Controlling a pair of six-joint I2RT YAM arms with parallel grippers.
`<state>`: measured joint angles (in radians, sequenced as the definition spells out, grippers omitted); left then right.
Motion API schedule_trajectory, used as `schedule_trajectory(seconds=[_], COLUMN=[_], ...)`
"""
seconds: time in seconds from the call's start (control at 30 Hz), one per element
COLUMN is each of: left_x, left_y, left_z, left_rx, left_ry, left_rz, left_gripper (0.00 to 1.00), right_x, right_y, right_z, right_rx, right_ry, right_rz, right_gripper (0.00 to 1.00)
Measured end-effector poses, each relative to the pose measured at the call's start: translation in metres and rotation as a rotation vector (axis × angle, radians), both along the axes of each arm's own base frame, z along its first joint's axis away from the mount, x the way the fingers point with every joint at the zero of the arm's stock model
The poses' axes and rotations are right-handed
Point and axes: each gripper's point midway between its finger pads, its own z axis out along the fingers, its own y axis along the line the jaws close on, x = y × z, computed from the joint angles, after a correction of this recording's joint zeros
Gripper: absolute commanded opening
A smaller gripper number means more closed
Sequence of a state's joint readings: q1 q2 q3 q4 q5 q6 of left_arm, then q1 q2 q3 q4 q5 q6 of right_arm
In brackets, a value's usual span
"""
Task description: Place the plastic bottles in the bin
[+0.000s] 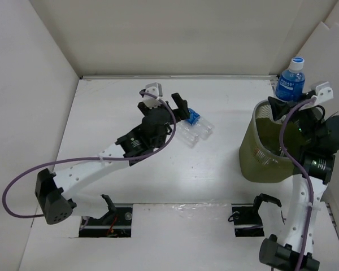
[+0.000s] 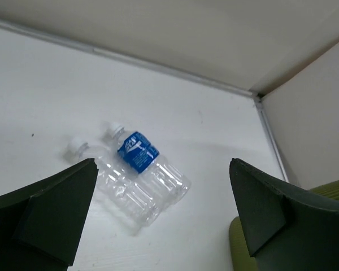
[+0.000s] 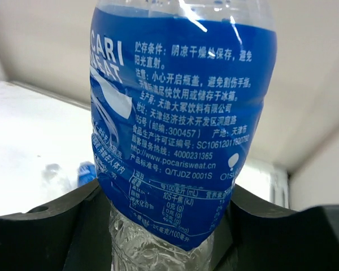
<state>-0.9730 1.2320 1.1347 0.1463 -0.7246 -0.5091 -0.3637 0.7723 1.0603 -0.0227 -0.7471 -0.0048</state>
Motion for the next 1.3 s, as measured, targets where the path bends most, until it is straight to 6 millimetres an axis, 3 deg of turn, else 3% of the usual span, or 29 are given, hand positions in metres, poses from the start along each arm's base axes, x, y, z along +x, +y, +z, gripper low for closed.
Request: schedule_trajectory(seconds=[0.03, 0.07, 0.1, 0.13, 0.27, 0.43, 0.6, 0.77, 1.03, 1.3], left_x=[0.003, 0.005, 0.008, 0.01, 0.019, 0.043, 0.07, 0.083, 0.098, 0.106], left_y=[-0.005, -0.012, -0.019, -0.025, -0.039, -0.022, -0.002, -0.017, -0.031, -0.016], left_z=[-0.012, -0.021, -0.028, -0.034, -0.06, -0.108, -0.169, -0.215, -0.238, -0.273], left_rx=[0.023, 0.037, 0.044, 0.051, 0.044, -0.006, -0.04, -0.05, -0.103, -0.102], left_ry=[0.037, 0.068, 0.098, 0.129, 0.245, 0.432, 0.614, 0.747, 0.836, 0.91], left_rz=[-0.001, -0.006, -0.01, -0.018, -0.024, 0.036, 0.101, 0.091, 0.134, 0.218], left_gripper=[1.0, 1.0, 1.0, 1.0, 1.0, 1.0, 1.0, 1.0, 1.0, 1.0], right_x=[-0.002, -0.004, -0.006, -0.007, -0.014, -0.03, -0.047, -0.053, -0.053, -0.052], right_y=[-0.009, -0.016, -0.021, -0.025, -0.039, -0.048, -0.035, -0.022, -0.011, -0.006], right_z=[-0.008, -0.016, -0.022, -0.027, -0.04, -0.021, 0.001, 0.005, -0.004, -0.007], right_rx=[0.013, 0.02, 0.03, 0.032, 0.022, -0.019, -0.061, -0.08, -0.086, -0.104], right_ry=[0.029, 0.057, 0.082, 0.102, 0.178, 0.179, 0.115, 0.093, 0.104, 0.105], right_rz=[-0.044, -0.081, -0.112, -0.142, -0.241, -0.328, -0.295, -0.243, -0.19, -0.162], right_gripper=[0.17, 0.74, 0.93, 1.0, 1.0, 1.0, 1.0, 1.0, 1.0, 1.0])
